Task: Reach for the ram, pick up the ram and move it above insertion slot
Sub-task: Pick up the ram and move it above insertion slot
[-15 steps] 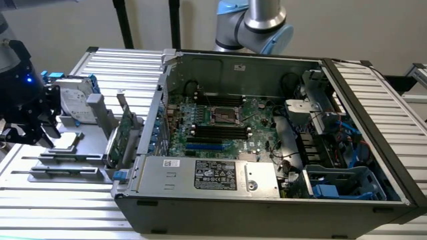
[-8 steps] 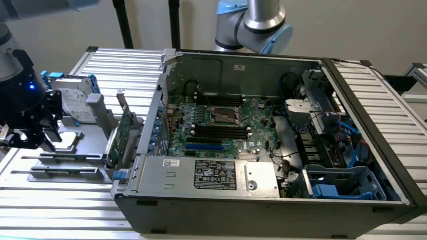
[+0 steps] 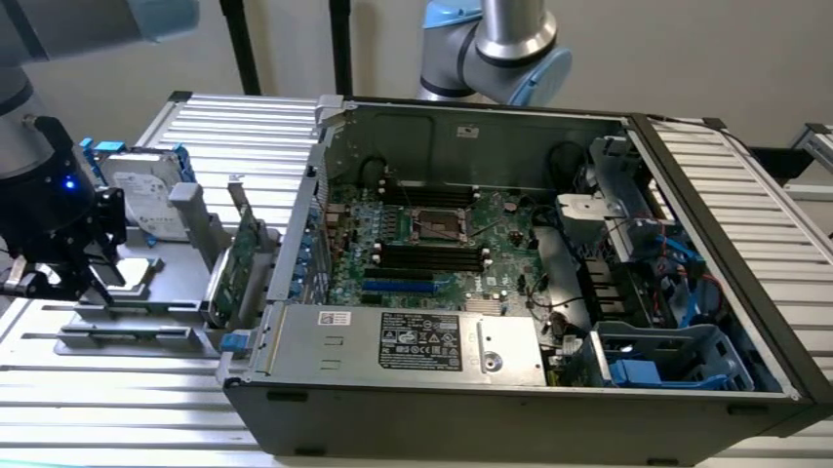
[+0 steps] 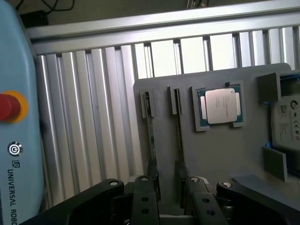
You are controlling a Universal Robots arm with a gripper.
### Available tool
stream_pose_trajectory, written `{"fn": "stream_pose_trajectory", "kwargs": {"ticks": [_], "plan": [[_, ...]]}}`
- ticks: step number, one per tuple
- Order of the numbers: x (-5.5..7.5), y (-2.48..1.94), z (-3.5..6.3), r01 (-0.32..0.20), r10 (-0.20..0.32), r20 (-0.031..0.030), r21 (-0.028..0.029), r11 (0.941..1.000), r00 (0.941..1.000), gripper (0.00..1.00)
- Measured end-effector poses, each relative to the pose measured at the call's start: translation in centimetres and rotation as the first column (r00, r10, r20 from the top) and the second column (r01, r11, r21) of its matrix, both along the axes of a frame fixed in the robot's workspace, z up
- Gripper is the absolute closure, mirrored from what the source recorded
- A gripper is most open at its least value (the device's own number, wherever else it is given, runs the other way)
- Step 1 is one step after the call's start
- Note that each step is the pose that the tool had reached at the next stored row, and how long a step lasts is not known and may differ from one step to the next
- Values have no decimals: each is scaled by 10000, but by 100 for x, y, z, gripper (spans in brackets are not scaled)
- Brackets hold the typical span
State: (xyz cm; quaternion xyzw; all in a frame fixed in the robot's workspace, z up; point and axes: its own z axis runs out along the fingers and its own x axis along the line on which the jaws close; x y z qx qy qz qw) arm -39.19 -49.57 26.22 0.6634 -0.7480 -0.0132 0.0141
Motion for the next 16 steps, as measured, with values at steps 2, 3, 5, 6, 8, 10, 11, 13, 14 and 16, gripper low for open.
{"fn": "stream_pose_trajectory", "kwargs": {"ticks": [2,3,5,6,8,10,11,13,14,16], "plan": [[-3,-1,-36,0,0,0,0,10000,10000,69],[-4,-1,-53,0,0,0,0,10000,10000,69],[-6,-1,-89,0,0,-1,0,10000,10000,69],[-7,-2,-107,0,0,-1,-1,10000,10000,69],[-10,-4,-145,0,0,-1,-1,10000,10000,69],[-10,-9,-182,1,-1,0,0,10000,10000,69],[-10,-15,-200,0,0,0,0,10000,10000,69],[-10,-26,-235,0,0,-2,-1,10000,10000,69],[-11,-32,-252,-1,1,-2,-2,10000,10000,69],[-10,-43,-285,-5,5,-1,-2,10000,10000,69]]}}
